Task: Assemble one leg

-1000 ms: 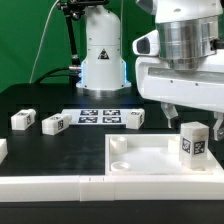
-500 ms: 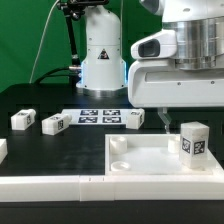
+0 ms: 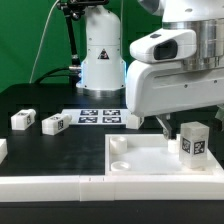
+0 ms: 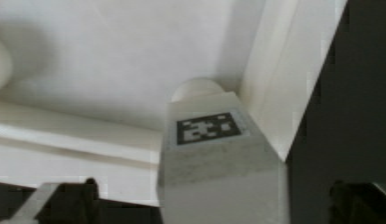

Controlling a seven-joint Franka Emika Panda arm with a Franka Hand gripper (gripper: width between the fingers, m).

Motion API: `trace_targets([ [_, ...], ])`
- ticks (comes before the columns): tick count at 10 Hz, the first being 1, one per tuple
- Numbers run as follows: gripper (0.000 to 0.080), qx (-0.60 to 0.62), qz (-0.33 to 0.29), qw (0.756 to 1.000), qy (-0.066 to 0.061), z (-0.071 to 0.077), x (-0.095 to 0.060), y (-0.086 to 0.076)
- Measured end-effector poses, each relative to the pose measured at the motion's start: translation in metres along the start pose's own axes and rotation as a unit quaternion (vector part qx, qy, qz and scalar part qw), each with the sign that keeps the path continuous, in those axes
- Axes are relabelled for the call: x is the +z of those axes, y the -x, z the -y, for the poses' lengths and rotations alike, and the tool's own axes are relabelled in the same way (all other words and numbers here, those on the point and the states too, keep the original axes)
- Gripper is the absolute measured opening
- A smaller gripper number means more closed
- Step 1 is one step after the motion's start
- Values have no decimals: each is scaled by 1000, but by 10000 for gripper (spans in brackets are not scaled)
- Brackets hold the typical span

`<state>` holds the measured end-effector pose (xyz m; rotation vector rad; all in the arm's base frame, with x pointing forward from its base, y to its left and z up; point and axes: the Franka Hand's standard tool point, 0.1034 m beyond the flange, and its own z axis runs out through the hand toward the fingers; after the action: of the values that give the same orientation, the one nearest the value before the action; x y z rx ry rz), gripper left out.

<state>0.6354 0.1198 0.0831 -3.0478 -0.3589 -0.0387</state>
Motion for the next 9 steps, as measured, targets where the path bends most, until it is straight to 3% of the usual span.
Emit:
trace_targets([
  [1, 475, 2, 0, 1000, 0, 0, 0, 0],
  [2, 475, 2, 0, 1000, 0, 0, 0, 0],
  [3, 305, 2, 0, 1000, 0, 0, 0, 0],
  [6, 290, 23, 0, 1000, 0, 0, 0, 0],
  [9, 290, 223, 1, 975, 0, -1, 1, 1],
])
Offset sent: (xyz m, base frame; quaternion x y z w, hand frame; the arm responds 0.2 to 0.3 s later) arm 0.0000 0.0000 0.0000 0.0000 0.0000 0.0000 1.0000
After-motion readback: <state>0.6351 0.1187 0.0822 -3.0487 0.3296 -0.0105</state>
